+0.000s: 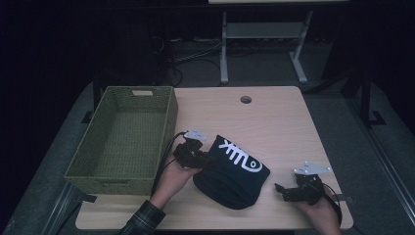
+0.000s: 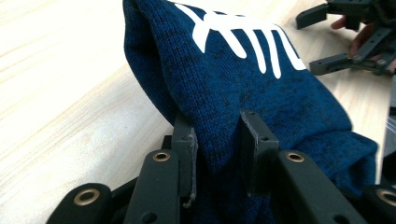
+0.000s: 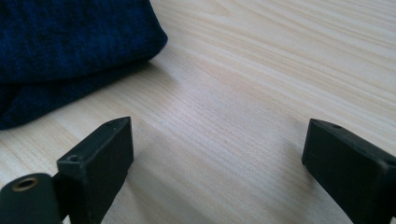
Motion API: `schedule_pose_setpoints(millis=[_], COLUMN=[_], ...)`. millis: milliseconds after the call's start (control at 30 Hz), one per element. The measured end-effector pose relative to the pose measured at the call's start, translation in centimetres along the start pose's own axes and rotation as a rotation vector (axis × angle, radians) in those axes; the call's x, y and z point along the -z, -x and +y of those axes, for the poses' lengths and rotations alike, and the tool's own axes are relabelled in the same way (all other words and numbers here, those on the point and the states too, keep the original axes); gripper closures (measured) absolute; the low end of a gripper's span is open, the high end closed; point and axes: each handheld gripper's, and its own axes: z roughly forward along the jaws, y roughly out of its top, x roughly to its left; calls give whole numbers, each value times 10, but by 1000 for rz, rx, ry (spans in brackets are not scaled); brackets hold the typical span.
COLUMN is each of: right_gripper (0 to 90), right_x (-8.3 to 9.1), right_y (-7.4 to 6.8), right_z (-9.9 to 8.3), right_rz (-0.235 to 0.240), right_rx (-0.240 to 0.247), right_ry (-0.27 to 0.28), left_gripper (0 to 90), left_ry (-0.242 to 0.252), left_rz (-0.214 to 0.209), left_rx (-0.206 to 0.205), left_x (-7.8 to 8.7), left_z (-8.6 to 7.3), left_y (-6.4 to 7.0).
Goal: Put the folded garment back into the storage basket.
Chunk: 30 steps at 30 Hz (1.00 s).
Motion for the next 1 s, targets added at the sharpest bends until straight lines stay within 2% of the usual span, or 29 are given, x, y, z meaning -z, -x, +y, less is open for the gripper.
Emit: schedule_pose_setpoints(millis=[433,1000], right_gripper=[87,87], right_x=[0,0], right_y=[0,0], right_z=[0,0], right_rz=[1,3], right_rx=[0,-3], right_ry=[0,-1], left_gripper=[702,704], left_ry=[-49,-65], left_rz=[-12,-15], left_rx=[7,-16], left_x=[23,58], left_z=[17,38], left_y=[0,-1])
